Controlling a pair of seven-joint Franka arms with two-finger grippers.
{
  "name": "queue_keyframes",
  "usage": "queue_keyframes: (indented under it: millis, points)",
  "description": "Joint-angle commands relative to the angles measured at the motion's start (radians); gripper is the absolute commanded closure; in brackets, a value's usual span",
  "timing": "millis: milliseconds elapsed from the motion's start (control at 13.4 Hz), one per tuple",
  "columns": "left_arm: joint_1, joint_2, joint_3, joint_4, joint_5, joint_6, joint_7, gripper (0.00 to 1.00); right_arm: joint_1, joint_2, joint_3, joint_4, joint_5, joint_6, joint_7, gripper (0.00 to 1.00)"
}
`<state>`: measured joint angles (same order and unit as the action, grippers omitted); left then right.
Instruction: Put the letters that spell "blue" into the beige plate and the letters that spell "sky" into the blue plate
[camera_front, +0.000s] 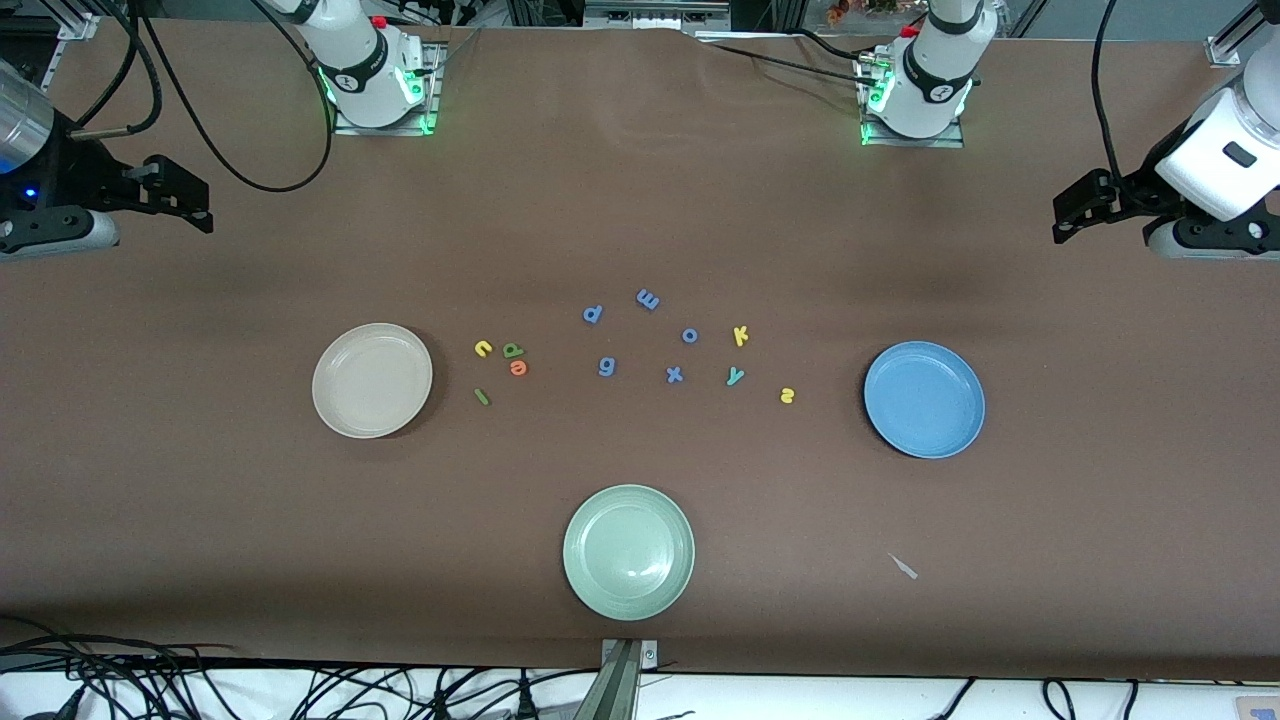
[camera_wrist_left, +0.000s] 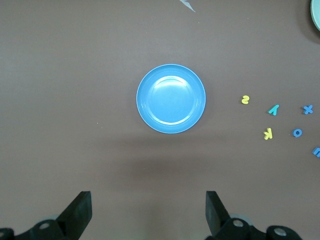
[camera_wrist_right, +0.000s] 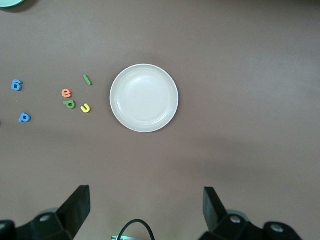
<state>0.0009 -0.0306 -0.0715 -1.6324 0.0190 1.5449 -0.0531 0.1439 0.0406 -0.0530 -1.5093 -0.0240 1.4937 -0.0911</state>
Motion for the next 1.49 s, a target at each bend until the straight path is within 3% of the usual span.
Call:
queue_keyframes:
  millis: [0,1415]
  points:
    - [0.001,0.012,0.001,0.031,-0.022,-0.025,0.016,0.00,-0.007,0.007,0.002,0.015,-0.013,-0.004,0.008,0.00]
    - [0.001,0.012,-0.001,0.031,-0.022,-0.025,0.015,0.00,-0.012,0.012,-0.016,0.020,0.003,-0.009,0.011,0.00]
